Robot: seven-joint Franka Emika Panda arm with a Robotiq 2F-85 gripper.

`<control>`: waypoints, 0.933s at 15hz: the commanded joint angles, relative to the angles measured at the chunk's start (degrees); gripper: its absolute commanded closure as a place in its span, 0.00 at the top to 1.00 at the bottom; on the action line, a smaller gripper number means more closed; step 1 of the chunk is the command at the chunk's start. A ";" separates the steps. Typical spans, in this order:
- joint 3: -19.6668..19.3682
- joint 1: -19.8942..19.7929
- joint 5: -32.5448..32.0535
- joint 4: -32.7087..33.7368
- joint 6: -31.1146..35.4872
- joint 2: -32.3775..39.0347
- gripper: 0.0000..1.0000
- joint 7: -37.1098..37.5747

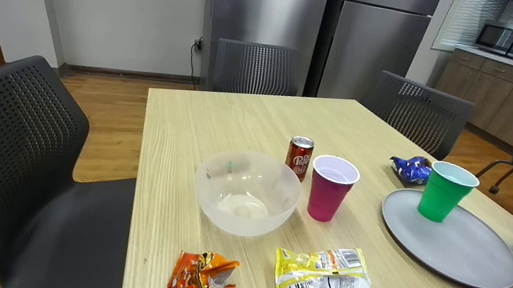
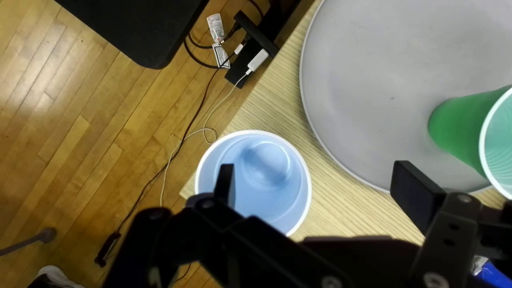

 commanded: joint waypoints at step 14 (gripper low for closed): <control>-4.95 -6.26 1.35 -3.35 0.93 1.06 1.00 1.94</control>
